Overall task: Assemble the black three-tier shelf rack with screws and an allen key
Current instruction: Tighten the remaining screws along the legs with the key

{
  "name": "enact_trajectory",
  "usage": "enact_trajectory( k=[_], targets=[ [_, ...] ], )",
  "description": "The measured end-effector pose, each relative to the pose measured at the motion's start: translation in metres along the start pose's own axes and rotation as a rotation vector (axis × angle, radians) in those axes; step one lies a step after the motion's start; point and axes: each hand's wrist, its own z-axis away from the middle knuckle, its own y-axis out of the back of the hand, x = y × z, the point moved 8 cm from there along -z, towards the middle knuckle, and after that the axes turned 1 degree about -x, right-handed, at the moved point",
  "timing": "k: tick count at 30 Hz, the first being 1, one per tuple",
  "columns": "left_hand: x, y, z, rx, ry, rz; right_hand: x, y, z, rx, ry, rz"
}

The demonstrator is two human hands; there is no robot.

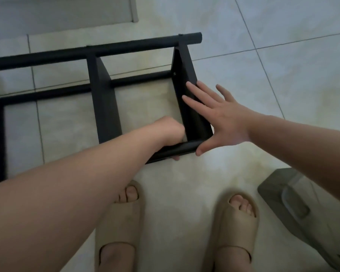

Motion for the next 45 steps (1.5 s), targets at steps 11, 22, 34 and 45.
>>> enact_trajectory(
  k=[11, 22, 34, 45],
  targets=[
    [-0.016, -0.034, 0.01, -0.208, 0.022, -0.295, -0.012, -0.023, 0.037, 0.165, -0.063, -0.016],
    [-0.049, -0.052, 0.013, -0.422, 0.073, -0.463, -0.052, -0.049, 0.077, 0.181, -0.17, -0.03],
    [-0.025, -0.034, -0.02, -0.342, -0.133, 0.071, -0.043, -0.054, 0.063, 0.222, 0.014, 0.019],
    [-0.017, -0.061, -0.01, -0.521, -0.148, 0.297, -0.04, -0.055, 0.067, 0.216, -0.04, -0.039]
  ],
)
